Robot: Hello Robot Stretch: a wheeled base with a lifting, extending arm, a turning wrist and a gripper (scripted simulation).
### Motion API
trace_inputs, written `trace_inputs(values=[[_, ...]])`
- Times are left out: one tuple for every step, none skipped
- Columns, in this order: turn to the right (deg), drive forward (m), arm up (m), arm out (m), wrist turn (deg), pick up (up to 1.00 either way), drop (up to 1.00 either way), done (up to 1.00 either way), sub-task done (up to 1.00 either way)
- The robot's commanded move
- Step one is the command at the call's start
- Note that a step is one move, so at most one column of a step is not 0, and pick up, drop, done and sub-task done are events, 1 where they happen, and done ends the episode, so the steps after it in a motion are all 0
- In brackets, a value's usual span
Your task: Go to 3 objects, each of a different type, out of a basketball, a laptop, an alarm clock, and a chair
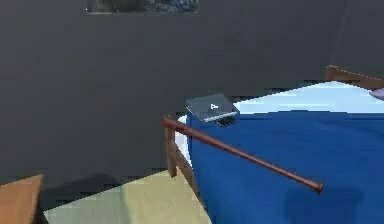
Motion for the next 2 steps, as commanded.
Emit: trace_inputs(values=[[-21.0,0.00,0.00,0.00,0.0,0.00,0.00,0.00,0.00],[0.0,0.45,0.00,0.00,0.0,0.00,0.00,0.00,0.00]])
